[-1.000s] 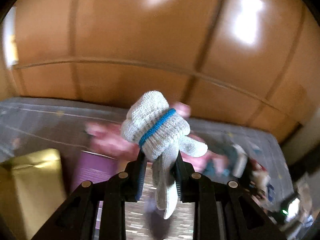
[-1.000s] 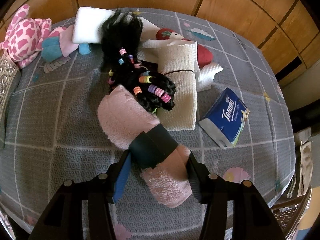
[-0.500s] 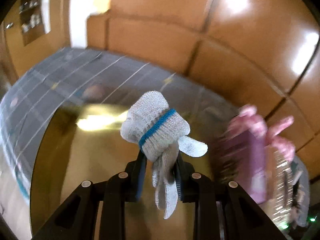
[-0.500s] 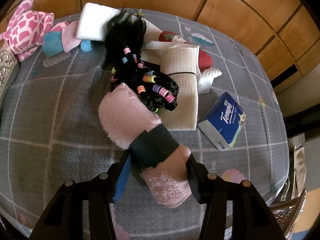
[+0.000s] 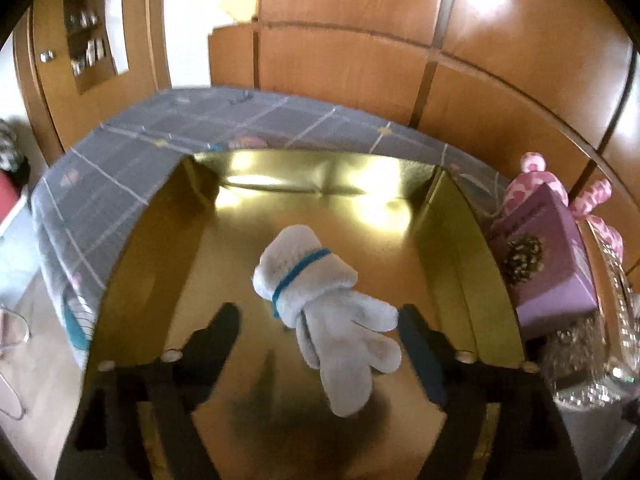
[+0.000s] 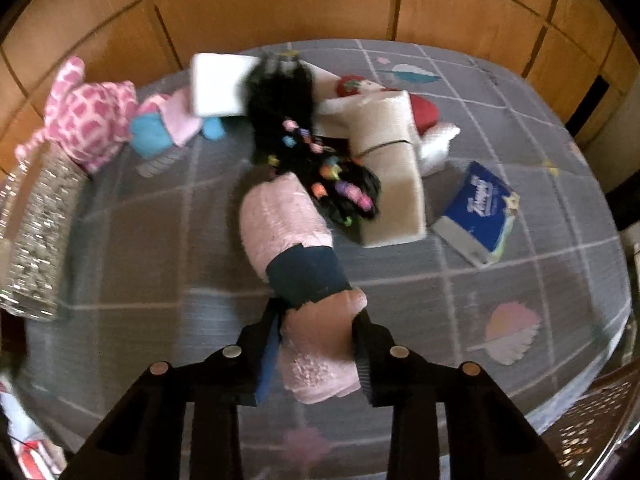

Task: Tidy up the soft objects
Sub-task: 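Carry the white glove into the gold tray and open the left tool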

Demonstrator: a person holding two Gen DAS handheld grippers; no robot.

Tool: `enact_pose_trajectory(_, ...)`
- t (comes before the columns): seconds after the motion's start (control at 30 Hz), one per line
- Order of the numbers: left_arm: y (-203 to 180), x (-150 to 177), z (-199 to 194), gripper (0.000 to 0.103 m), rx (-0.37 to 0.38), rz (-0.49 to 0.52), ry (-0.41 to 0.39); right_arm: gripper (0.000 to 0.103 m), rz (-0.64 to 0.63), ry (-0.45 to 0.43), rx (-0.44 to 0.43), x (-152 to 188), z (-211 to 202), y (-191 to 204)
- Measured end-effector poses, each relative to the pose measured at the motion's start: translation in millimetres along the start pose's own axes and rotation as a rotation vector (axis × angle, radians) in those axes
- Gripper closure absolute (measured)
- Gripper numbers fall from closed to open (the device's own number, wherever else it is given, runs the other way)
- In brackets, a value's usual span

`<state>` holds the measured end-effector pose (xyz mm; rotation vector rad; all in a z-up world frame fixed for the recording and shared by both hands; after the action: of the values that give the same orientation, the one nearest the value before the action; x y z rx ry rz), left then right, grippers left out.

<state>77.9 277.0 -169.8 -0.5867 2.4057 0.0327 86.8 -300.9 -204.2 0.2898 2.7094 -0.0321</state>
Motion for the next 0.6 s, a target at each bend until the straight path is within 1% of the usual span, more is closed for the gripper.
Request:
enact_pose_trajectory(0.1,-4,2,-17,0.019,-0.020,0.033,-0.044,0.072,0.028,0.002,-0.055,-2,-3,8)
enact_pose_trajectory(0.13,-6,3,-21,0.019,-0.020,0.040,-0.052,0.072,0.036,0.001,-0.082,-4,-5,12)
enact_pose_trajectory(0.23,-9,9,-40,0.017,-0.006,0.046,-0.081,0.072,0.039,-0.010,-0.121,-9,-10,22)
enact_pose_trajectory(0.37,-17,19,-49,0.017,0.021,0.060,-0.078,0.072,0.054,-0.008,-0.159,-19,-7,29)
enact_pose_trajectory(0.5,-25,28,-58,0.017,0.073,0.043,-0.063,0.073,0.077,-0.008,-0.223,-32,-7,42)
enact_pose_trajectory(0.6,-32,29,-65,0.017,0.086,0.053,-0.076,0.073,0.071,-0.027,-0.247,-46,-13,57)
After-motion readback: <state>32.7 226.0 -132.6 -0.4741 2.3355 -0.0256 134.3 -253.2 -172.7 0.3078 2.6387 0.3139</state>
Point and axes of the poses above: each gripper's, at about its wrist camera, not at the fingertips, and z roughly the way its jaws point, y to its left, x to its underside, the point moved 5 cm from there along z, roughly the way its jaws point, and after that the axes turned 2 degrees about x, right-handed, at the moved point
